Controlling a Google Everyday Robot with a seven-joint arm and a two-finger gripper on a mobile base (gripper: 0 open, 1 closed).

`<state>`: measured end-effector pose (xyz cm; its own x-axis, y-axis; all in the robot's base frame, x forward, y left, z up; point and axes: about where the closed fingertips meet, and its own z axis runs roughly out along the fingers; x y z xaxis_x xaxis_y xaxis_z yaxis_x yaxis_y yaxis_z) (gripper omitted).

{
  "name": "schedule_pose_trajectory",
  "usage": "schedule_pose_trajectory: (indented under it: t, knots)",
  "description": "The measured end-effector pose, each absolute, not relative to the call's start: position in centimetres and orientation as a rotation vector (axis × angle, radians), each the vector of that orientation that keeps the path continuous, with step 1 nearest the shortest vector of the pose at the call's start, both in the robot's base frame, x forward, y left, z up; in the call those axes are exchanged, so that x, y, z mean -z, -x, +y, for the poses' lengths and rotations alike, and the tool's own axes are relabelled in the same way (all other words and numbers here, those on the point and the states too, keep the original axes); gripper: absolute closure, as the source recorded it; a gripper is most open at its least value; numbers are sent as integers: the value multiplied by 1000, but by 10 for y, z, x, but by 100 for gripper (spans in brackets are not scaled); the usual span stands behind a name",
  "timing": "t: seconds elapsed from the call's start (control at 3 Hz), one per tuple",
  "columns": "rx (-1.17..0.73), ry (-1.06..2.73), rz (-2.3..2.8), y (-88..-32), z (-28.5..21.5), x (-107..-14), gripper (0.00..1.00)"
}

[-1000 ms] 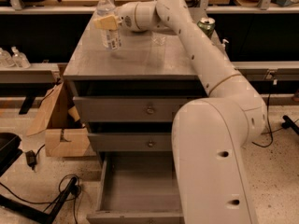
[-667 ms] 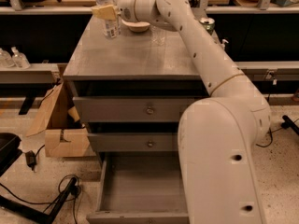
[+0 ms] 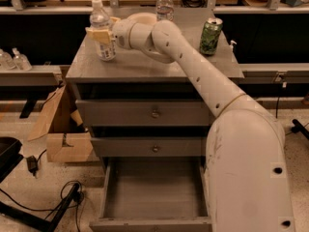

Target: Pick blue plastic bottle from bottom drawer and place on counter

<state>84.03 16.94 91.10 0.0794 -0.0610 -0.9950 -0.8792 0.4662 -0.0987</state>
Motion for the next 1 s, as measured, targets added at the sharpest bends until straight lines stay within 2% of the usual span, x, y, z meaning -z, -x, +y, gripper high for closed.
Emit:
schedule_pose_trajectory:
  t: [0.33,0.67,1.0]
  knots:
    - [-768,912,1364,-839,171,-914,100]
    - [-768,912,1364,-839,171,-918,82]
    - [-768,912,1364,-839,171,-918,59]
